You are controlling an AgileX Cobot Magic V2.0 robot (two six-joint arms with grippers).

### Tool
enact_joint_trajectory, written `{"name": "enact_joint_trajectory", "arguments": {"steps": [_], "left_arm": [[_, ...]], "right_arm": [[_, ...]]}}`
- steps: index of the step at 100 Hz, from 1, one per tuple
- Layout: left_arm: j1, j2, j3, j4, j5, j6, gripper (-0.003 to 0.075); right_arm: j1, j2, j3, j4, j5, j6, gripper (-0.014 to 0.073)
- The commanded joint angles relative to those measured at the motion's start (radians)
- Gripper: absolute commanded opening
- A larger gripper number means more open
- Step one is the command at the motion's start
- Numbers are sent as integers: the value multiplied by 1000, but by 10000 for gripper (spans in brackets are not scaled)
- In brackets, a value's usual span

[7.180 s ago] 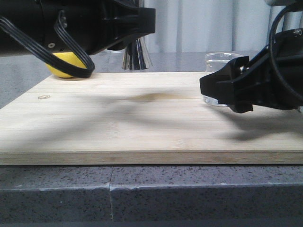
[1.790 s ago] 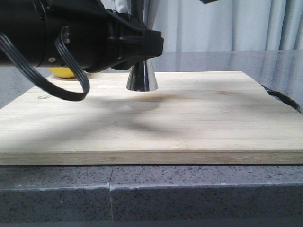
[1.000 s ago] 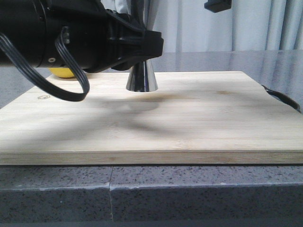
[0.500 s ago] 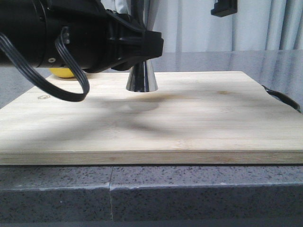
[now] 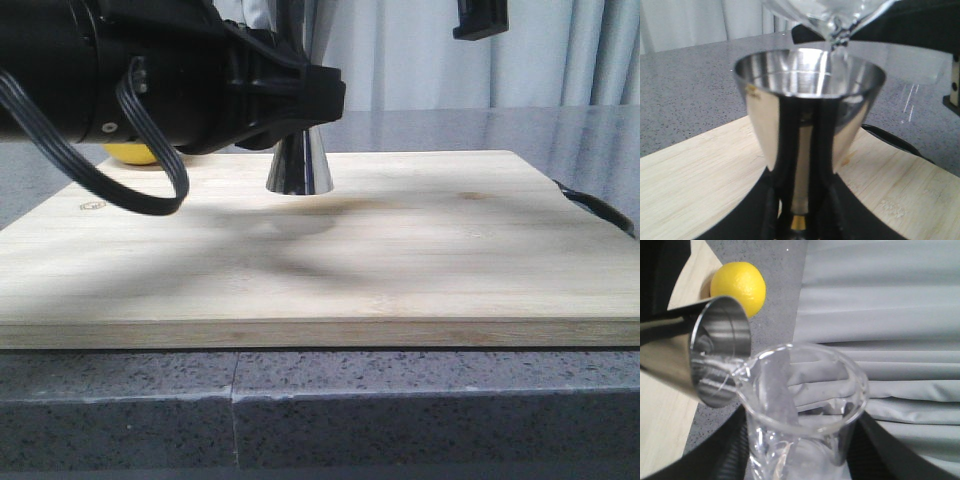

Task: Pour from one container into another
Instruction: 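Tilt the beaker upright with the right gripper to stop pouring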

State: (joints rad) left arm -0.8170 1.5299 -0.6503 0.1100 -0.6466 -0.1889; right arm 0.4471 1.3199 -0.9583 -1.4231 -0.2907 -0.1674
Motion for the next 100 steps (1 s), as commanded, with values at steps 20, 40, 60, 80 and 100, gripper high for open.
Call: {"name": "enact_joint_trajectory", "arguments": {"steps": [20, 40, 60, 80, 100], "left_arm": [[-5, -44, -32, -3, -70, -7, -19], [-5, -44, -32, -3, -70, -7, -19], [-5, -44, -32, 0, -70, -7, -19], [-5, -44, -32, 2, -70, -7, -19], [-5, -44, -32, 2, -70, -7, -19]], "right_arm": [[-6, -37, -38, -33, -17, -5, 196], [-6, -37, -54, -37, -13, -5, 196], [-6, -37, -63, -48, -11, -9, 196], [-6, -37, -63, -78, -11, -12, 196], [-6, -37, -63, -119, -11, -12, 196]]}}
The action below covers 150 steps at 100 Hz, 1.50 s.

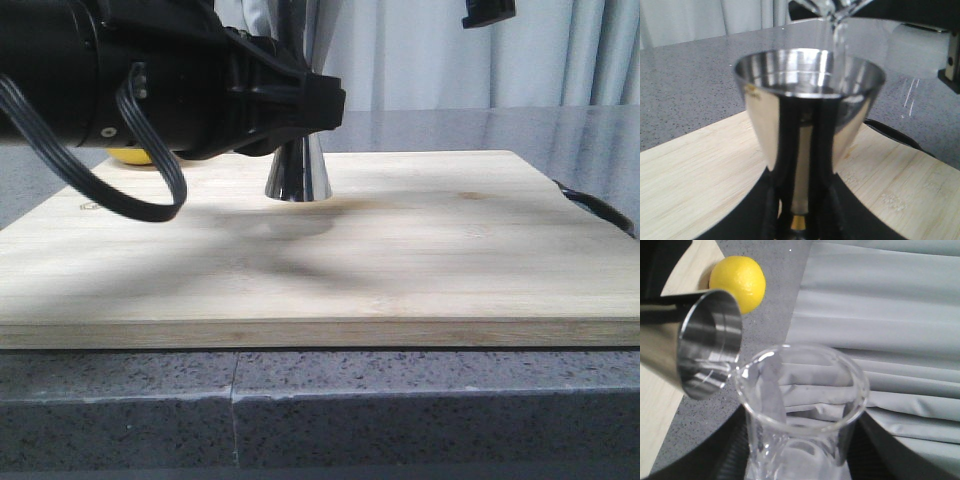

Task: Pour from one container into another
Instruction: 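Tilt the beaker upright with the right gripper to stop pouring, then lower the beaker onto the board with the right gripper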

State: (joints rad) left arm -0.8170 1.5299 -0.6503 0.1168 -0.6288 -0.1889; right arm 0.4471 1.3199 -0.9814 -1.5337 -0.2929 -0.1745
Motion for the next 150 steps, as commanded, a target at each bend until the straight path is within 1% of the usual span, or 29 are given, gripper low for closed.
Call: {"name": "enact_joint_trajectory", "arguments": {"steps": [1, 19, 69, 76, 101, 108, 117, 135, 140, 141, 150], "left_arm": [[-5, -44, -32, -5, -88, -7, -19], [-5, -44, -32, -5, -88, -7, -19], [-5, -44, -32, -5, -88, -7, -19], [-5, -44, -32, -5, -88, -7, -19], [-5, -44, -32, -5, -88, -7, -19], [-5, -44, -32, -5, -88, -7, -19], [-5, -44, -32, -5, -88, -7, -19], [-5, -44, -32, -5, -88, -7, -19], [-5, -44, -32, -5, -88, -7, -19], [-5, -44, -32, -5, -88, -7, -19], [-5, -44, -32, -5, -88, -7, -19]], "right_arm": [[-6, -37, -40, -11, -8, -5, 196], [-6, -37, -40, -55, -8, -5, 196], [-6, -37, -40, -50, -8, -5, 196], [-5, -37, -40, -16, -8, -5, 196], [-4, -37, -40, 212, -8, 2, 196], [-4, -37, -40, 246, -8, 51, 196], [-4, -37, -40, 256, -8, 167, 196], [-4, -37, -40, 260, 12, 465, 196], [-4, -37, -40, 263, 44, 558, 196], [-4, -37, -40, 263, 49, 558, 196], [-8, -37, -40, 269, 128, 750, 196]]}}
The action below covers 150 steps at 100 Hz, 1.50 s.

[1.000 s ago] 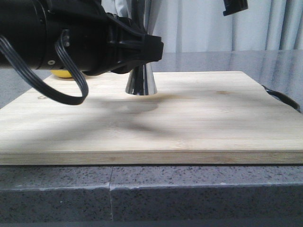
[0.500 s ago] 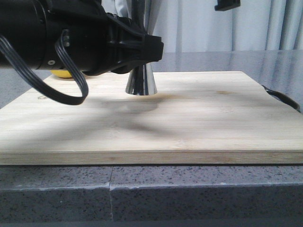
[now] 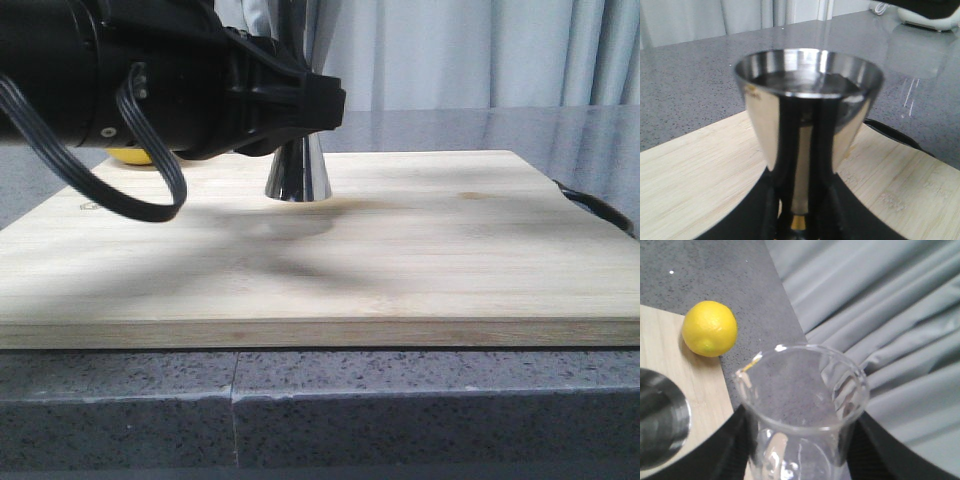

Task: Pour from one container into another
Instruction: 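Lower the beaker onto the board with the right gripper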

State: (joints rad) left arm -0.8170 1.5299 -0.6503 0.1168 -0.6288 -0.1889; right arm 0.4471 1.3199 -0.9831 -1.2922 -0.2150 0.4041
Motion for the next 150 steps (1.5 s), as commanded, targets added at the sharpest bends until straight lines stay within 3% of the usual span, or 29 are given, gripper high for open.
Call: {"name": "enact_joint_trajectory", "arguments": {"steps": [1, 9, 18, 42, 71, 89, 106, 130, 150], "left_arm": [[-5, -44, -32, -5, -88, -7, -19], [-5, -44, -32, -5, -88, -7, -19], [-5, -44, -32, -5, -88, -7, -19], [-5, -44, -32, -5, -88, -7, -19], [-5, -44, -32, -5, -88, -7, -19], [-5, -44, -32, -5, -94, -7, -19], [-5, -44, -32, -5, -94, -7, -19], [-5, -44, -32, -5, -94, -7, -19], [-5, -44, -32, -5, -94, -7, -19]], "right_arm": [[-8, -37, -38, 28, 56, 186, 196], [-8, -37, -31, 28, 132, 334, 196], [-12, -37, 2, 31, 128, 385, 196], [-109, -37, 132, 142, -68, 423, 196], [-345, -24, 269, 159, -431, 419, 196], [-425, 65, 296, 174, -596, 371, 196], [-432, 154, 296, 287, -682, 236, 196], [-432, 242, 296, 391, -732, 66, 196], [-432, 280, 296, 405, -736, 11, 196]]}}
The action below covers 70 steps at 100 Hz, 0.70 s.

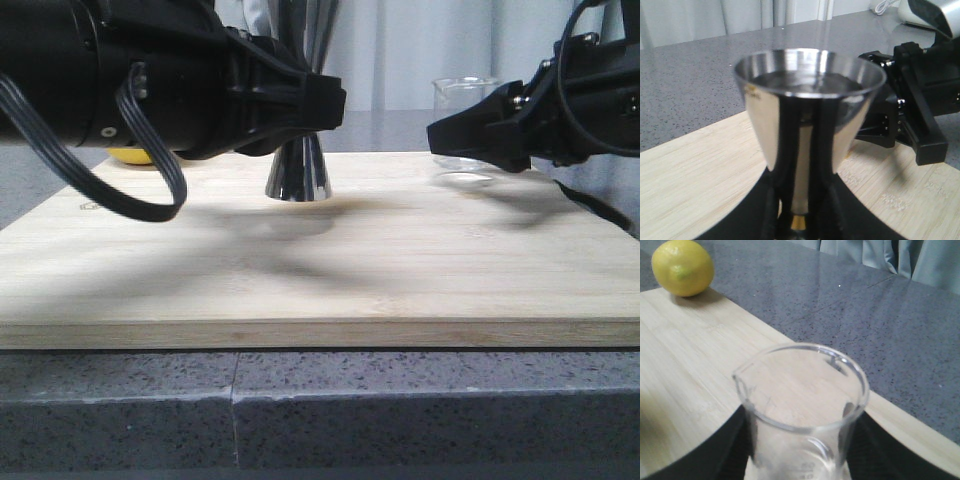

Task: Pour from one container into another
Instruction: 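Lower the beaker onto the board with the right gripper, then open the right gripper and withdraw it from the beaker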

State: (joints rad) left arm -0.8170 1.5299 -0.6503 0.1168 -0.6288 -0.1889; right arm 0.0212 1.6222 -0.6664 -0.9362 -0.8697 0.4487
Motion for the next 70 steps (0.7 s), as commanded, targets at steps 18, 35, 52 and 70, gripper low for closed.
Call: {"name": "enact_joint_trajectory", "arguments": {"steps": [18, 35, 52, 70], "left_arm": [[-5, -44, -32, -5, -94, -7, -19], [-5, -44, -32, -5, -94, -7, -19], [-5, -44, -32, -5, -94, -7, -19], [-5, -44, -32, -5, -94, -7, -19]], "right_arm": [[-6, 3, -20, 54, -87, -53, 196], [-6, 12, -20, 54, -87, -53, 196], [-6, 12, -20, 54, -64, -53, 196], [-6, 12, -20, 54, -26, -53, 197]]}}
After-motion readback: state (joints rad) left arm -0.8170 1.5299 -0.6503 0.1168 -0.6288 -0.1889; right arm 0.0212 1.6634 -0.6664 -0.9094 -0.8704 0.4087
